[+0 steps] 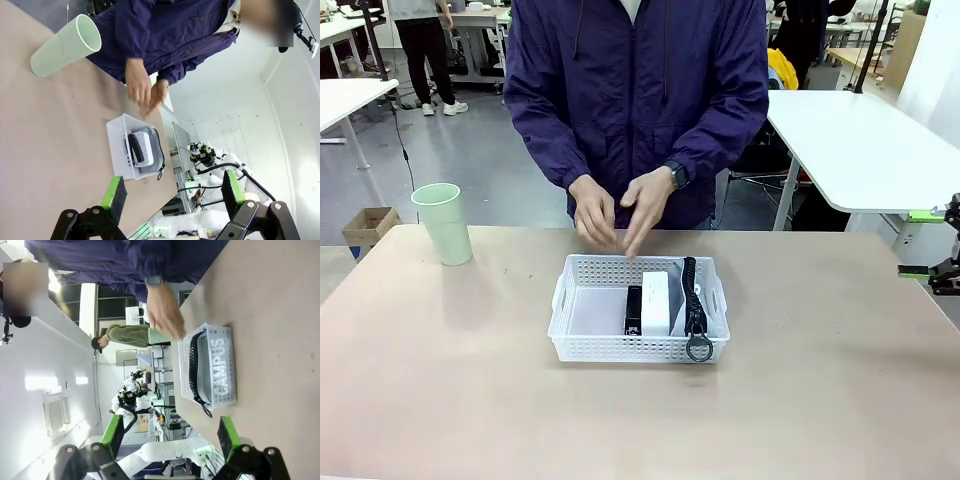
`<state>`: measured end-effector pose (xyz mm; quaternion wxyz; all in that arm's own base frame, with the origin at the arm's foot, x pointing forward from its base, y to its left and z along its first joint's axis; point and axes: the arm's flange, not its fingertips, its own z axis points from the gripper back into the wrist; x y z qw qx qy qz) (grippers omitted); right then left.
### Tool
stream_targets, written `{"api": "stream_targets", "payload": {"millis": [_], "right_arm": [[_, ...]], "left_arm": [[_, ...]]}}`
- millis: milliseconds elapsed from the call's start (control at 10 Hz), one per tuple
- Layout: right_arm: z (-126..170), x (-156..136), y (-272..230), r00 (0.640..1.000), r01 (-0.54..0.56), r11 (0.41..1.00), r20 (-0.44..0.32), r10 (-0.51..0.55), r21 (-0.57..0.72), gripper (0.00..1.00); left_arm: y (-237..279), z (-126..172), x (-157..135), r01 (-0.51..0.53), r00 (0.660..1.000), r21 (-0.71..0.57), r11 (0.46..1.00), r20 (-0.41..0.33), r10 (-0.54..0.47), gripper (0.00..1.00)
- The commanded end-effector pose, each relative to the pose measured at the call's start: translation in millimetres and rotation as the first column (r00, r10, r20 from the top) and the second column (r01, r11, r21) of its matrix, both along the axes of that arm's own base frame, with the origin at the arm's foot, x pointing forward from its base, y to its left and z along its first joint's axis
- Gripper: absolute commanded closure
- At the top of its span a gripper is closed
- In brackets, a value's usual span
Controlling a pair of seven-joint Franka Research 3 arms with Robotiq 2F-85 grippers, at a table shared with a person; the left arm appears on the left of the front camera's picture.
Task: Efficiently arrange items inside the basket to fit them all.
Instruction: Pick up the Reusable plastic cup and place it inside the Organizing basket.
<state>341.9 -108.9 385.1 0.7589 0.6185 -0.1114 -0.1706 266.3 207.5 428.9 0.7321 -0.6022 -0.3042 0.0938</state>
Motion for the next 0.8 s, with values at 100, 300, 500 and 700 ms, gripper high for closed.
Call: {"api": "stream_targets", "payload": {"millis": [100, 300, 500, 700], "right_arm": [[6, -1, 0, 1.0, 0.003, 1.0, -0.008, -0.003, 0.009, 0.0], [6, -1, 0, 1.0, 0.003, 1.0, -0.008, -0.003, 0.009, 0.0], [6, -1, 0, 1.0, 0.003, 1.0, -0.008, -0.003, 0.009, 0.0], [6, -1, 0, 1.0, 0.003, 1.0, -0.008, -0.003, 0.009, 0.0]], "left_arm": [[-2, 1, 0, -0.001, 1.0, -0.008, 1.0, 0.029, 0.001, 0.0], [-11, 6, 1, 0.105, 0.993, 0.075, 0.992, 0.05, -0.109, 0.0], [-35, 24, 25, 0.271, 0.949, 0.14, 0.952, 0.125, -0.289, 0.0], [-61, 43, 62, 0.318, 0.922, 0.194, 0.928, 0.165, -0.351, 0.0]]}}
